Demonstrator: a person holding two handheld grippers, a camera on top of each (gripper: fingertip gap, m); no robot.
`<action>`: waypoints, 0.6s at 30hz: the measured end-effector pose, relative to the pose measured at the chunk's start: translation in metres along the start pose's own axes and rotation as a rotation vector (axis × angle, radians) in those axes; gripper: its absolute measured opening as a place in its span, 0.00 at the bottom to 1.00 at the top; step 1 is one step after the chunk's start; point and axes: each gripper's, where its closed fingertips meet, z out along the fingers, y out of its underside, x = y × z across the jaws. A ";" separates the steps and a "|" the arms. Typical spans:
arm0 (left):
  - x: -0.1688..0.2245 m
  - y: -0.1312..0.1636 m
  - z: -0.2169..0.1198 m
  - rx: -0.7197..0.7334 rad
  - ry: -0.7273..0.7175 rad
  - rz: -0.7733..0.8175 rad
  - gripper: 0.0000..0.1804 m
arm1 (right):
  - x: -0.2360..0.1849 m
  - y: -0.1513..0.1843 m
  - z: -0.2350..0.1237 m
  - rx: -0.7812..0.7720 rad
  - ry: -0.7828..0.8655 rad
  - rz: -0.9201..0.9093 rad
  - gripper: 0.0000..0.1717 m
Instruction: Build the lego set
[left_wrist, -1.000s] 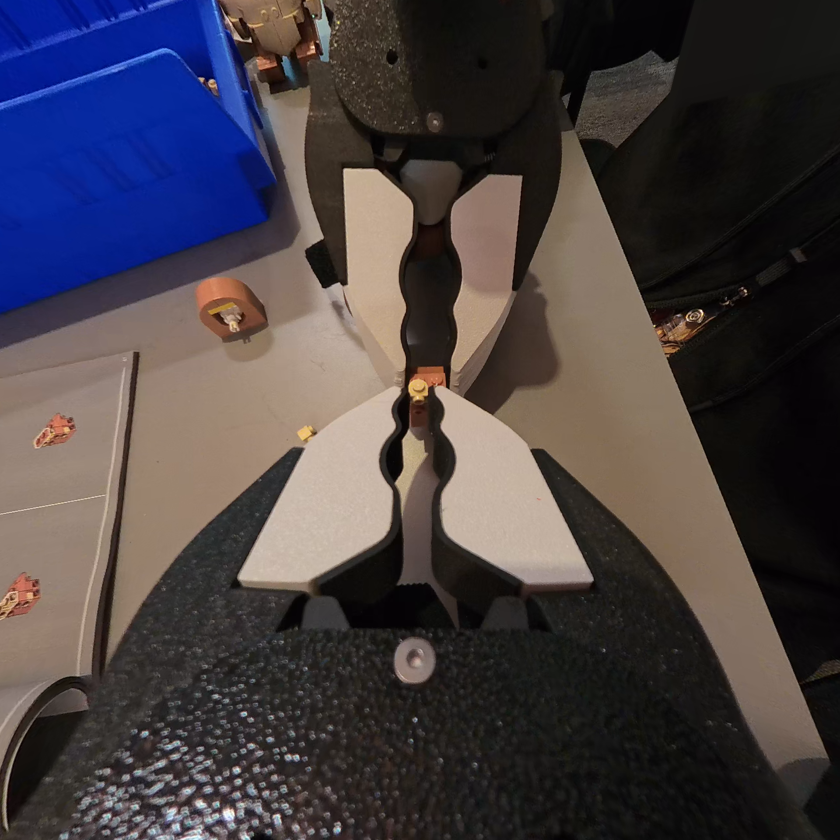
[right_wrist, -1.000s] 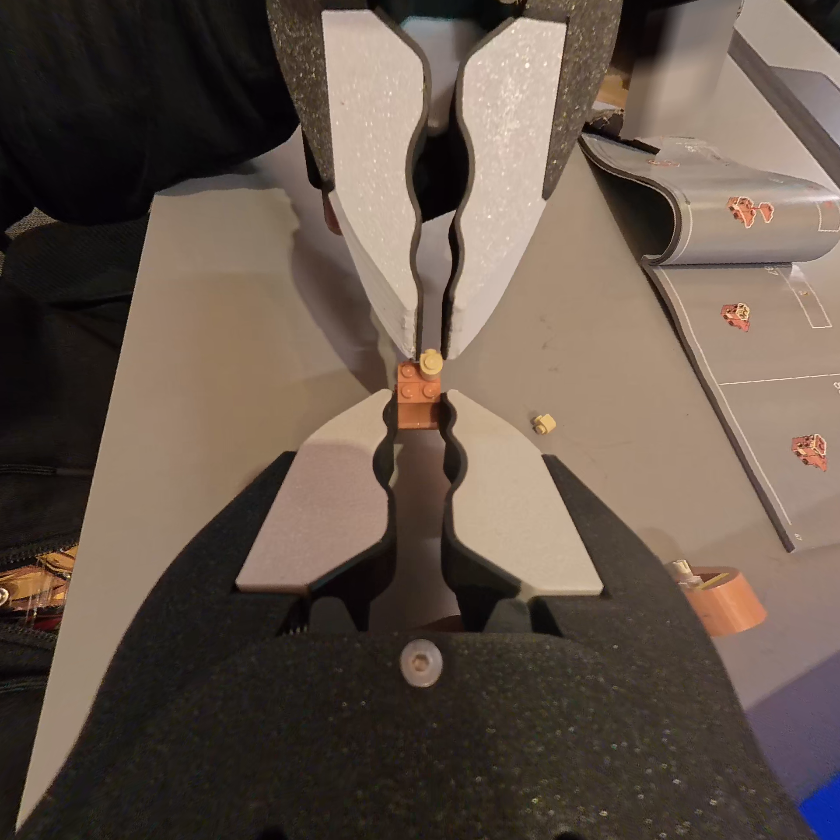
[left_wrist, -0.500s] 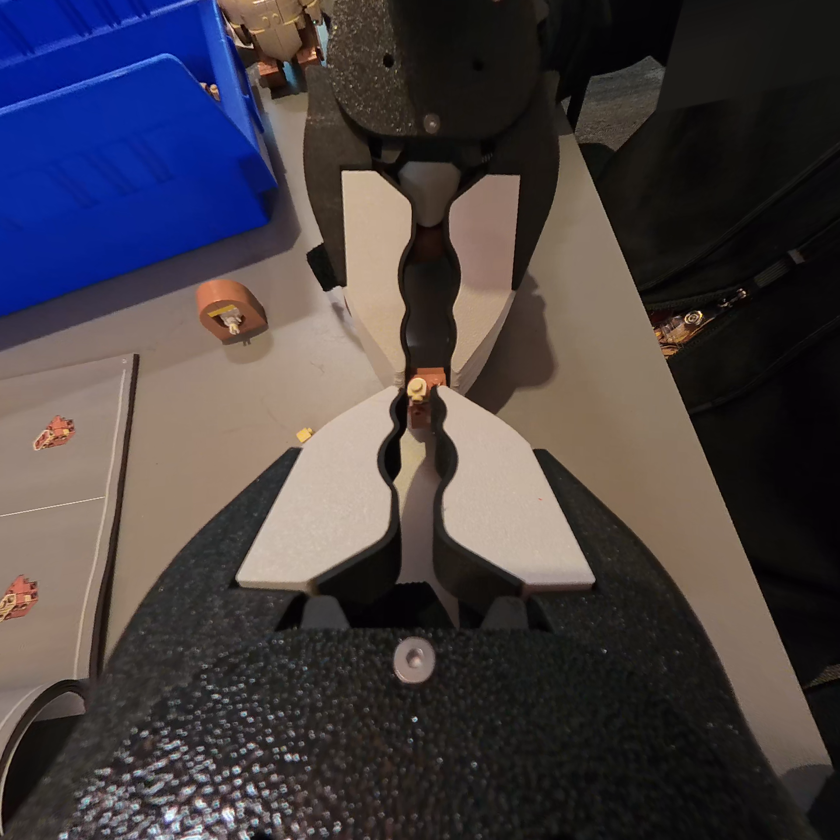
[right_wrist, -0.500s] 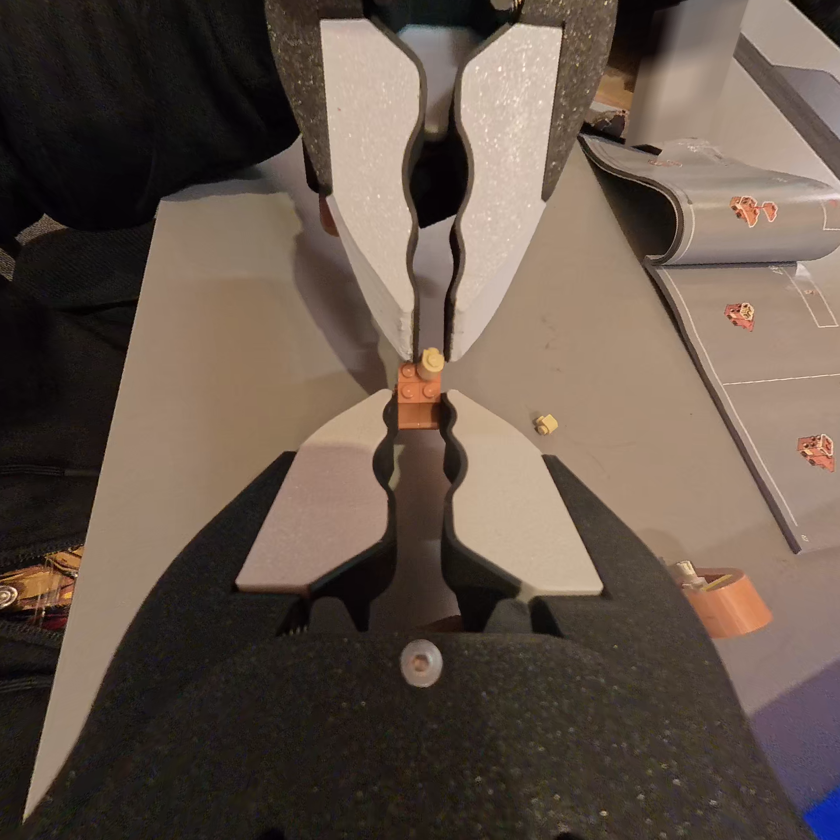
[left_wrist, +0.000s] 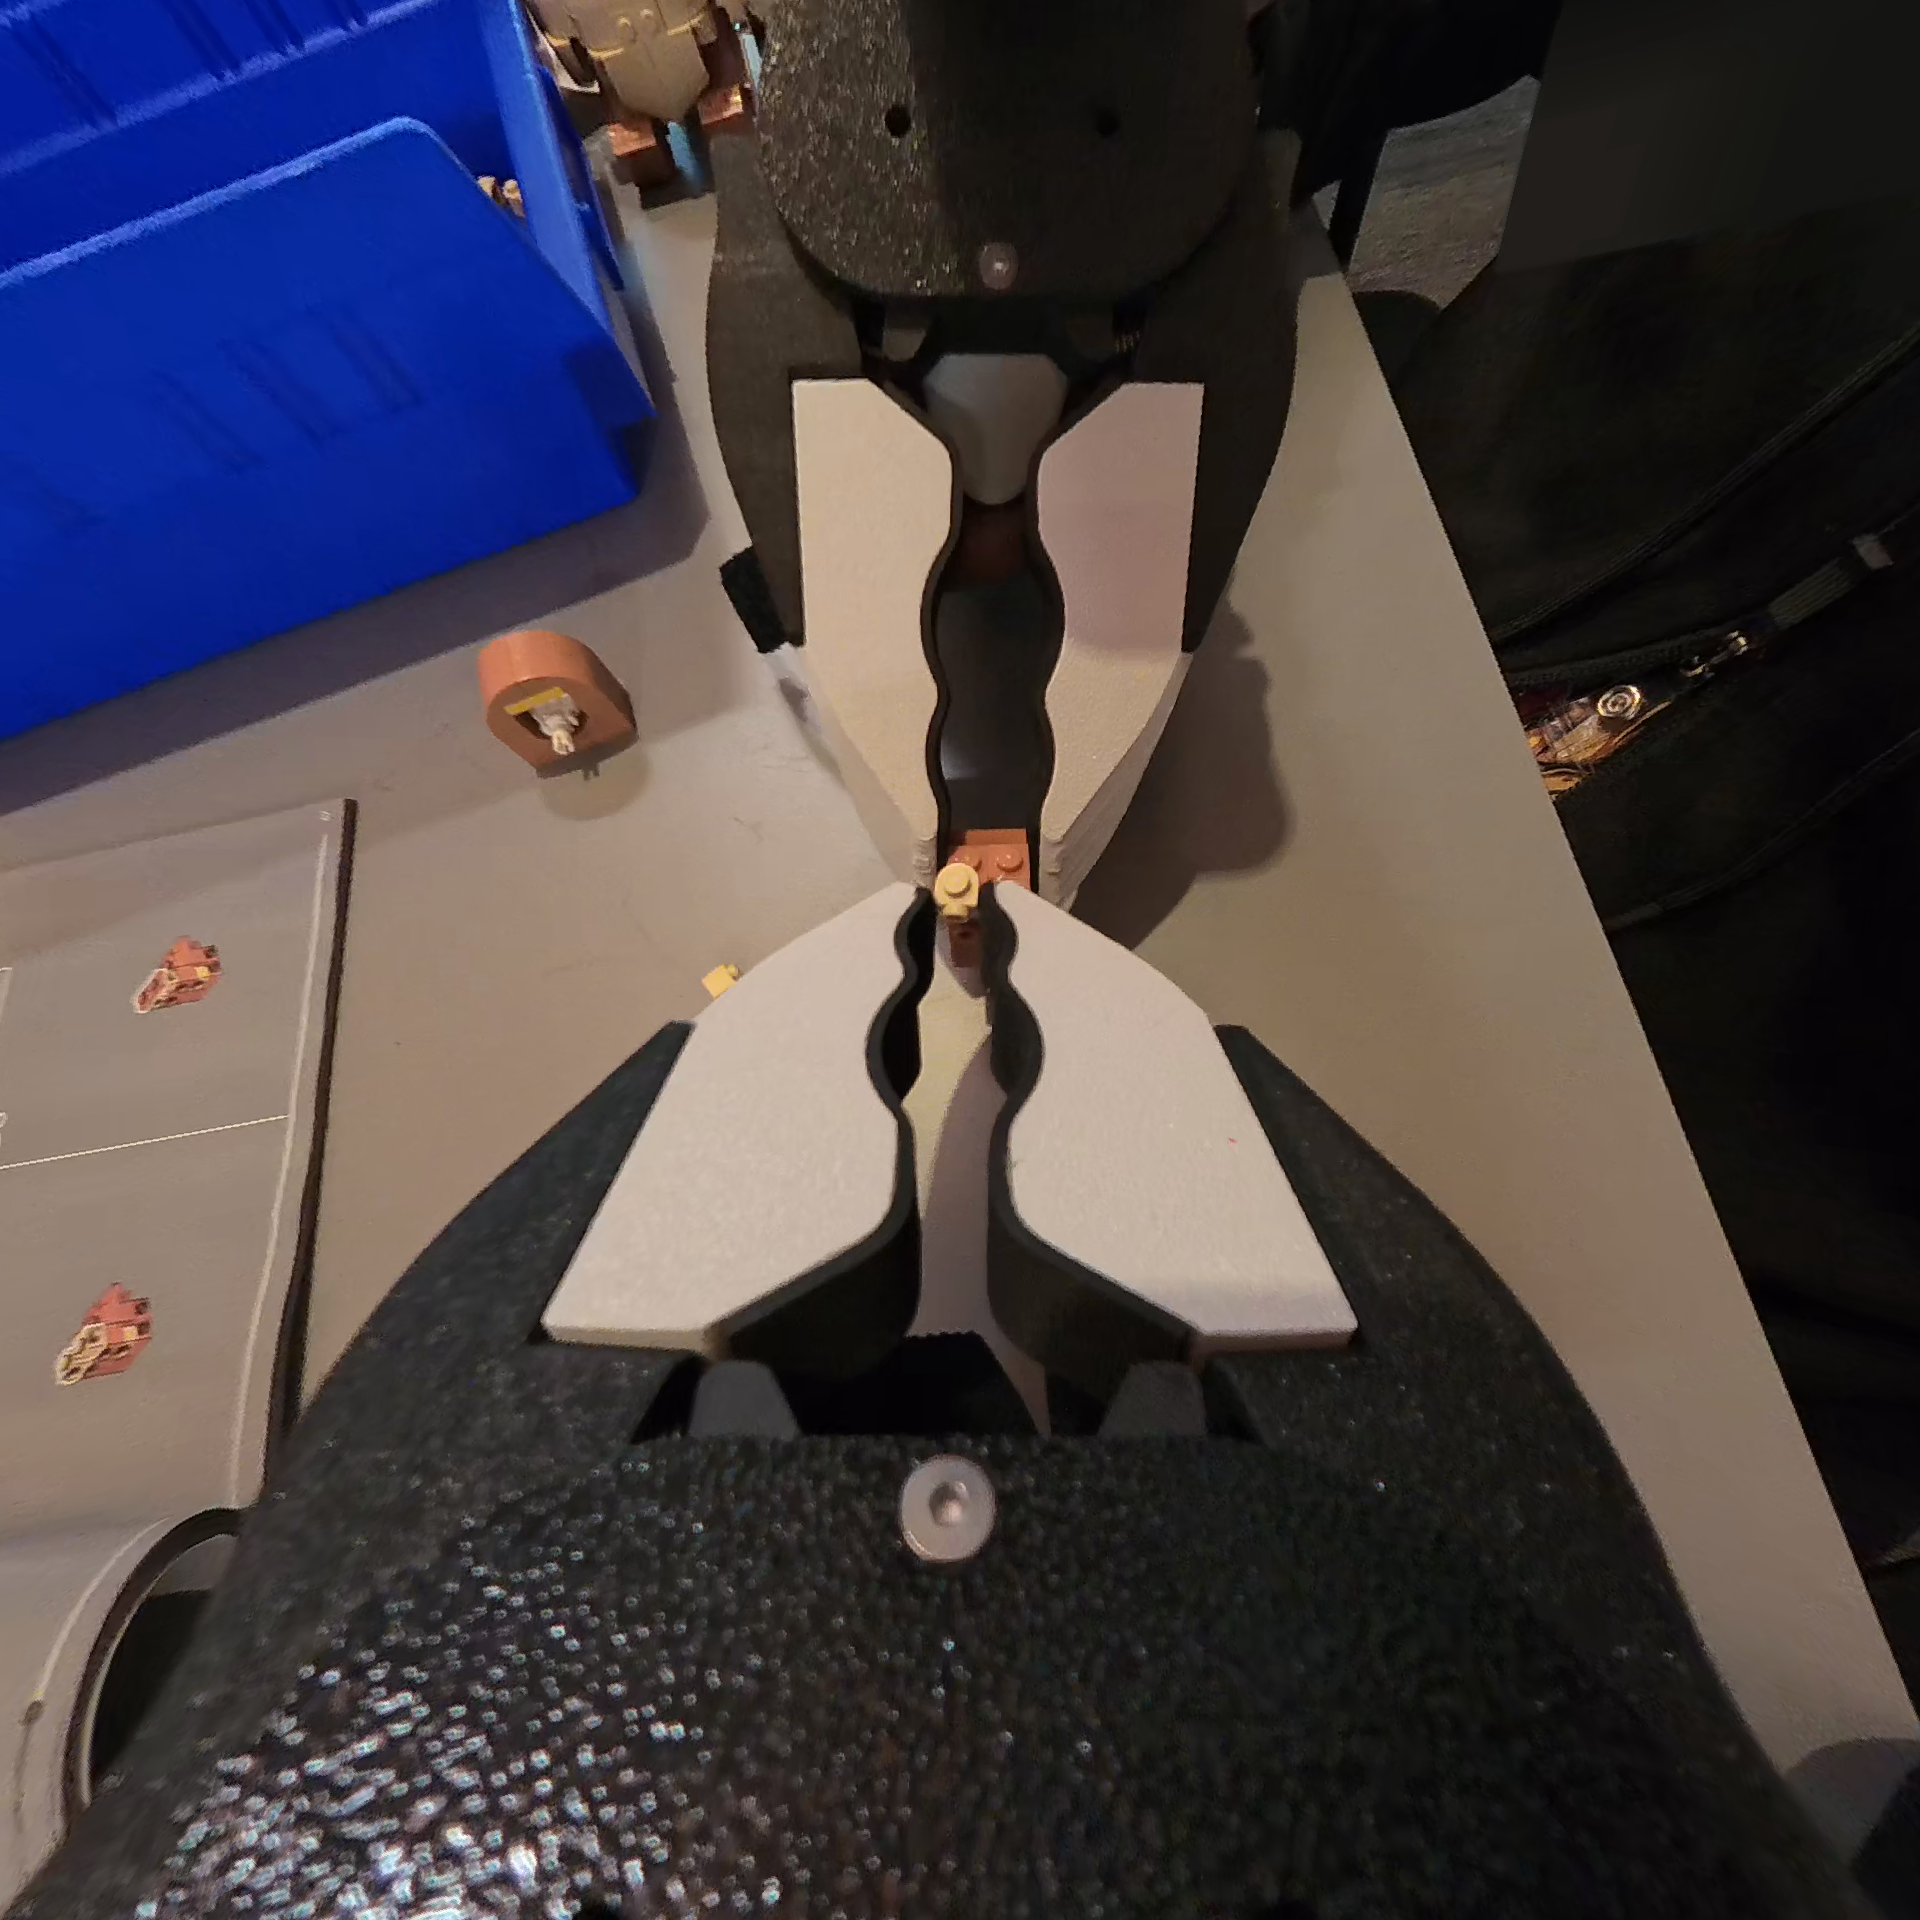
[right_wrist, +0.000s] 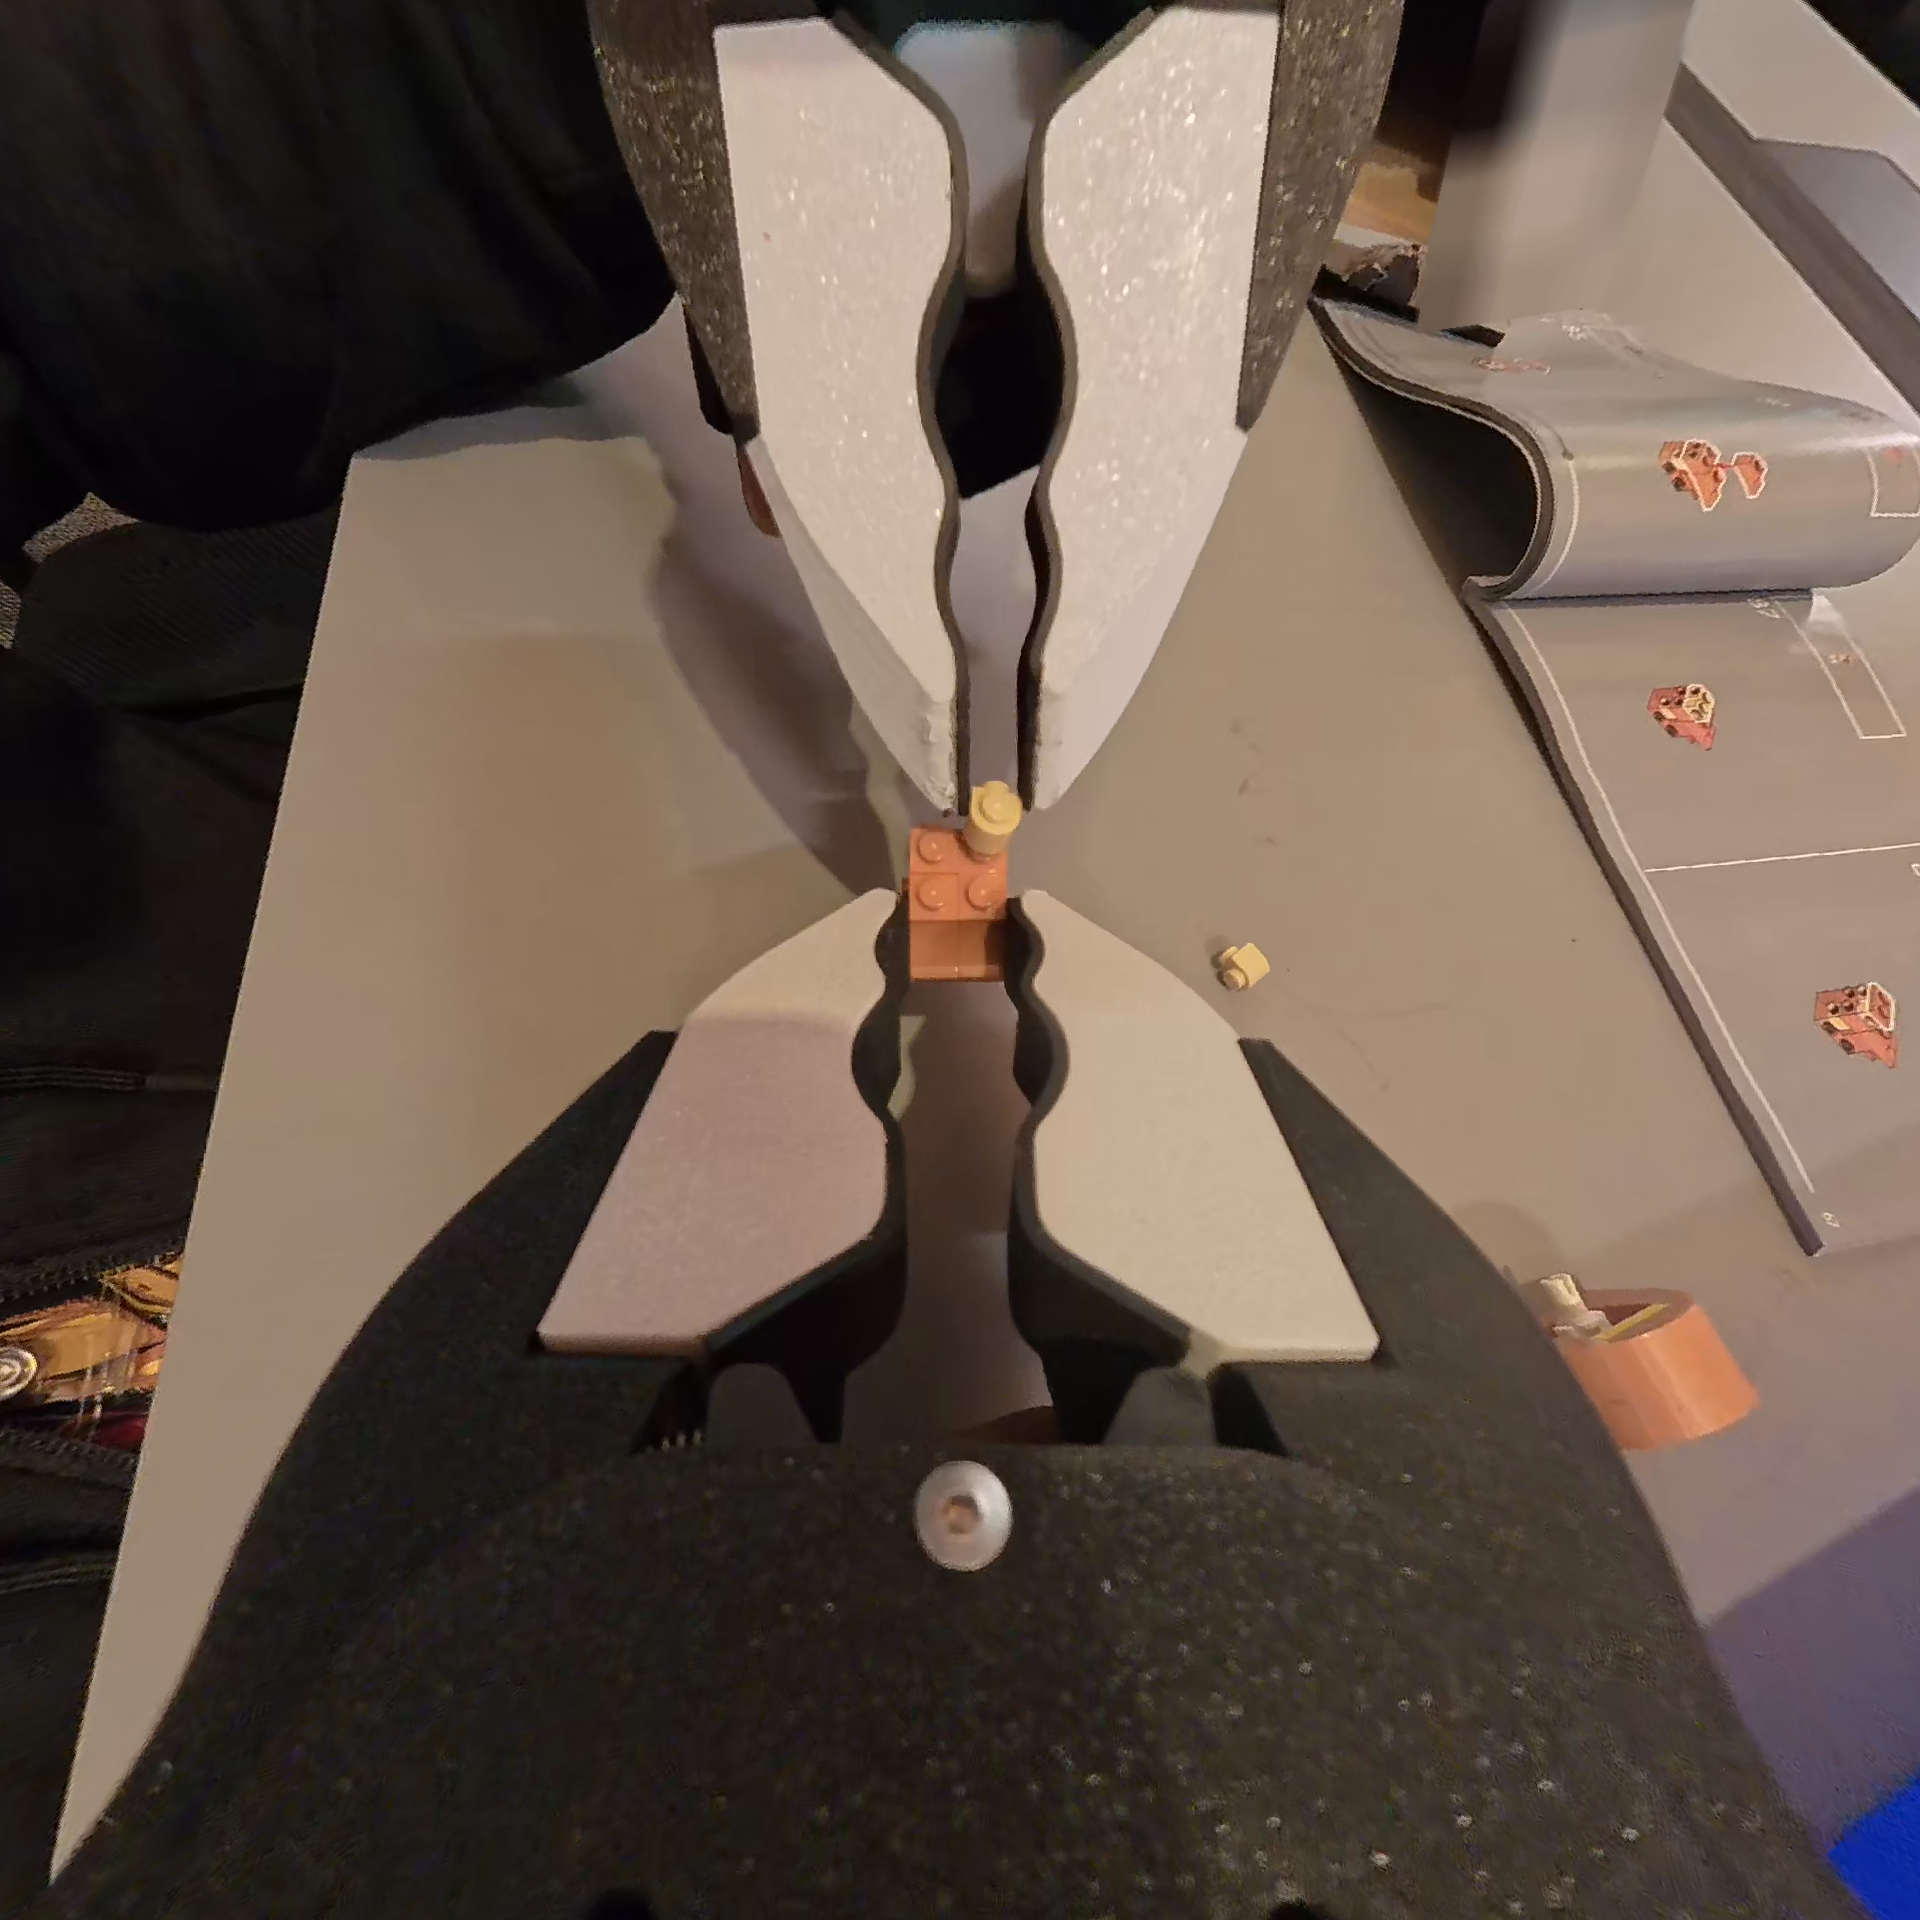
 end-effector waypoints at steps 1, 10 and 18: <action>0.000 0.001 0.000 -0.006 -0.003 0.003 0.04 | 0.000 0.000 0.000 -0.001 0.002 0.000 0.10; -0.002 0.000 0.001 -0.049 -0.047 0.053 0.04 | 0.003 -0.002 -0.001 0.009 0.036 -0.019 0.09; -0.007 0.007 0.002 -0.144 -0.095 0.043 0.04 | 0.007 -0.002 -0.001 0.004 0.094 -0.032 0.09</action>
